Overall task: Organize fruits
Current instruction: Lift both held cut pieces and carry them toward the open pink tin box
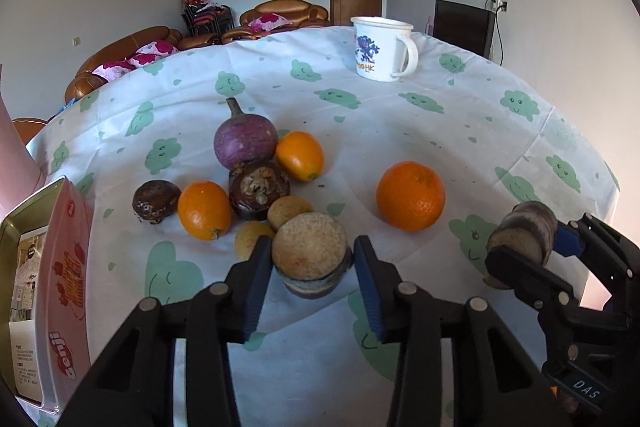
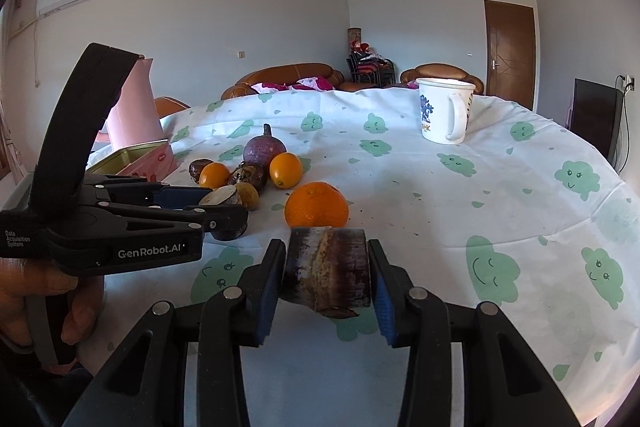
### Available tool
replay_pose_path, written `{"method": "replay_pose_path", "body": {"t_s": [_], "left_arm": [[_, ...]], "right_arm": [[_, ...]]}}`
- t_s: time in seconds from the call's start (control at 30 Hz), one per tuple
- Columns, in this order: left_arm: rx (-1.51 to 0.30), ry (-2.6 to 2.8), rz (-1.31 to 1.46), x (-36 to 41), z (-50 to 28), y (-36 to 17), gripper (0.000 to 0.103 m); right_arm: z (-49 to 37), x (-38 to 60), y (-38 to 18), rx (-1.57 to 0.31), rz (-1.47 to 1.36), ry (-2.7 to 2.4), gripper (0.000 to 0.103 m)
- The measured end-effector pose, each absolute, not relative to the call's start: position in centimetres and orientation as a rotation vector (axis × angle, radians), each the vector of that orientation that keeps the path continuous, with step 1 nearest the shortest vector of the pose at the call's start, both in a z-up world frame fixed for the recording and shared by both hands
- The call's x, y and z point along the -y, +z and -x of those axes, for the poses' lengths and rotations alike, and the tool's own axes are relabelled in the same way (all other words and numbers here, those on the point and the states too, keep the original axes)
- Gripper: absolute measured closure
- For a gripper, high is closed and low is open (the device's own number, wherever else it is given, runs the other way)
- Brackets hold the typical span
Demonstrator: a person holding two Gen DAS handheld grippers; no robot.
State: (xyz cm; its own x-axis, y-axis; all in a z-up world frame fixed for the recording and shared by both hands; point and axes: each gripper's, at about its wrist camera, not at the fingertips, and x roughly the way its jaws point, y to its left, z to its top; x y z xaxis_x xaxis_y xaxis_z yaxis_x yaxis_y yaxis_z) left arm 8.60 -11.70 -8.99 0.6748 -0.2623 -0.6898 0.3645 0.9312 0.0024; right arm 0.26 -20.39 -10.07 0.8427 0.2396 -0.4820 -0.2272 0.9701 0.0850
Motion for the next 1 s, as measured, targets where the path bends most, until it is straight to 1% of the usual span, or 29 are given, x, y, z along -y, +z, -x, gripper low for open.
{"method": "replay_pose_path", "body": {"t_s": [0.5,1.0], "left_arm": [[-0.663,-0.382,-0.098,9.8,-6.3,-7.6,0.06],[-0.581,-0.316,-0.043,6.1,-5.0,-5.8,0.06]], "right_arm": [[0.0,19.1,-9.3,-0.474,-0.008,0.299,0.06],[-0.2,17.0,-7.4,-0.434,0.031,0.373,0.06]]}}
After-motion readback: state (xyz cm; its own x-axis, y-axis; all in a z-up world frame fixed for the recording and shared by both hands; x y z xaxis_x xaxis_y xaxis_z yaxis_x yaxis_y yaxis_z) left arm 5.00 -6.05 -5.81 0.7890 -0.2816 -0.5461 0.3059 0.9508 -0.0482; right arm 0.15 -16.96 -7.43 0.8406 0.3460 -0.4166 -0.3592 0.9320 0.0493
